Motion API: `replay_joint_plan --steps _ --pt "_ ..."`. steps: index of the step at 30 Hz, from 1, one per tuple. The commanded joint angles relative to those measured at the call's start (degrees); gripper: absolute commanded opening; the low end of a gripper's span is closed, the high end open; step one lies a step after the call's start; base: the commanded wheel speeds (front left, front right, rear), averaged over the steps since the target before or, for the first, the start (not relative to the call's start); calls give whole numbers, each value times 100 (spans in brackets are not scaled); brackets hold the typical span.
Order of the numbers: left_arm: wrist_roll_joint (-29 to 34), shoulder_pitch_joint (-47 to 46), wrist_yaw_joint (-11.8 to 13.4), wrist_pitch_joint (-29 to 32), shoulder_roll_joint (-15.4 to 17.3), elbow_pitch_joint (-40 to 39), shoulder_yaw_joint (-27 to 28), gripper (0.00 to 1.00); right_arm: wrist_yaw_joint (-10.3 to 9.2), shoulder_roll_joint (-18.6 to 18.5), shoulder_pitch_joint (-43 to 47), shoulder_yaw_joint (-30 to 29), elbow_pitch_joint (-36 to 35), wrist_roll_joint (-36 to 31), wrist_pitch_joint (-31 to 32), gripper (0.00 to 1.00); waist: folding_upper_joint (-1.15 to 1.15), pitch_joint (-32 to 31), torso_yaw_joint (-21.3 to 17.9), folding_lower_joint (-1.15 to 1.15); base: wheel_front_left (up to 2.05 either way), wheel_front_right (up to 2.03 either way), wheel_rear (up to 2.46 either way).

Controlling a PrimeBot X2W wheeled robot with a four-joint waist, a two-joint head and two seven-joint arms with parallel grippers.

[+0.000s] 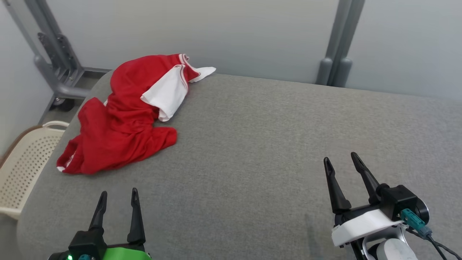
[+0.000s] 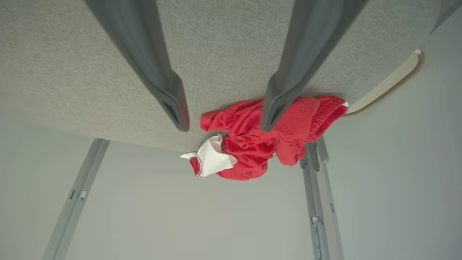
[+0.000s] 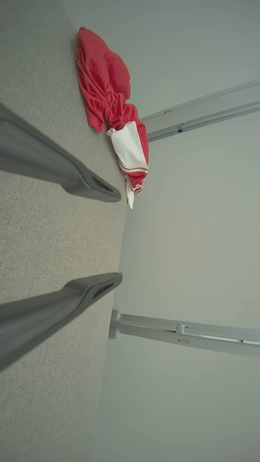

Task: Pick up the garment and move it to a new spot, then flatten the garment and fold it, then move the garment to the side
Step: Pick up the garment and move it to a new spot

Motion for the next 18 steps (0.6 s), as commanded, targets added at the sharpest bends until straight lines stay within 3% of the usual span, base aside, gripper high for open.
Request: replay_joint_plan --steps 1,9,18 --pt "-37 33 15 -4 49 -24 -4 100 2 -22 29 5 -22 42 -20 100 0 22 484 0 0 0 0" --pt "-57 116 25 48 98 -85 -43 100 2 -23 84 86 -5 87 -19 100 0 -46 934 0 0 0 0" --pt "-90 179 72 73 113 -169 -70 100 2 -23 126 146 13 89 -19 100 0 -92 1030 0 0 0 0"
